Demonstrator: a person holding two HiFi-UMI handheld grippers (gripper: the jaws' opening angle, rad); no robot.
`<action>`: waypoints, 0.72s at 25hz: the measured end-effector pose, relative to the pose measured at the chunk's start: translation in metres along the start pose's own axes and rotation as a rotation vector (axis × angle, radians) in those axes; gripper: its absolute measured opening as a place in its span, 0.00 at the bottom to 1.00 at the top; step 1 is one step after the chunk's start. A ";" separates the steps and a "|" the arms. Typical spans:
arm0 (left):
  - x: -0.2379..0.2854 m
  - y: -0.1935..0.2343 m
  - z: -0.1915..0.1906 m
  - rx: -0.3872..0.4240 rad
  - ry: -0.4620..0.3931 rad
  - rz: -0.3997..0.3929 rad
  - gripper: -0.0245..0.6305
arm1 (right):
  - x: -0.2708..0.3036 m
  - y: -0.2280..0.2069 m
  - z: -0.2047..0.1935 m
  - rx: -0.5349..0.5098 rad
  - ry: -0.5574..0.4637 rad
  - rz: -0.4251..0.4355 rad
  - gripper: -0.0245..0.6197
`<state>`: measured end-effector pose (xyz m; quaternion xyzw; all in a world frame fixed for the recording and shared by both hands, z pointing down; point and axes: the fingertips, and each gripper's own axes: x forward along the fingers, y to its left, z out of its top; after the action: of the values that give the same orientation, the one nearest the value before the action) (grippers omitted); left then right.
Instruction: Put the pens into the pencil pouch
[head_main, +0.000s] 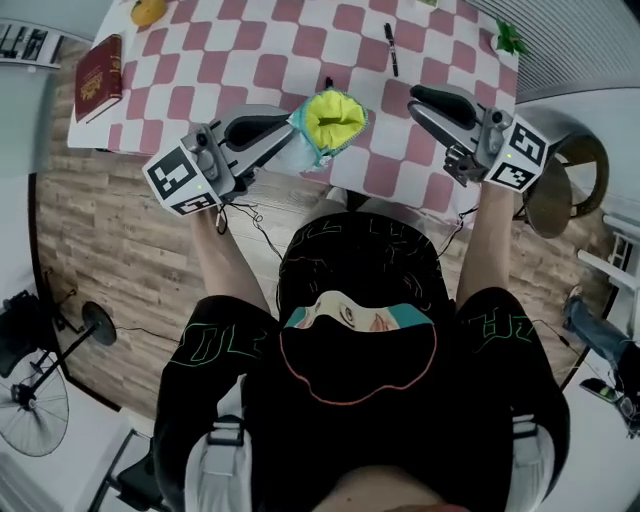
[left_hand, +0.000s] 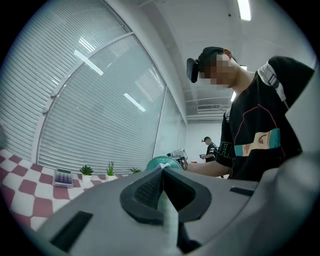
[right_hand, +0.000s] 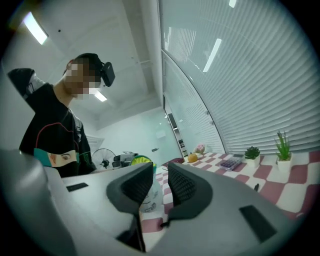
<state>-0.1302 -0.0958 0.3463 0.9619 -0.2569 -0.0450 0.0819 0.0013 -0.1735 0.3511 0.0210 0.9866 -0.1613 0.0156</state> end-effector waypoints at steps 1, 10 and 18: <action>-0.005 0.000 -0.002 -0.003 0.002 0.015 0.04 | 0.004 -0.007 -0.002 0.008 0.009 -0.033 0.16; -0.044 0.004 -0.018 -0.041 -0.004 0.155 0.04 | 0.046 -0.081 -0.050 0.094 0.274 -0.376 0.16; -0.060 0.006 -0.024 -0.051 -0.044 0.238 0.04 | 0.094 -0.101 -0.101 0.125 0.513 -0.479 0.16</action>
<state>-0.1822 -0.0674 0.3731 0.9210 -0.3699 -0.0625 0.1053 -0.0999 -0.2335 0.4751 -0.1699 0.9235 -0.2100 -0.2723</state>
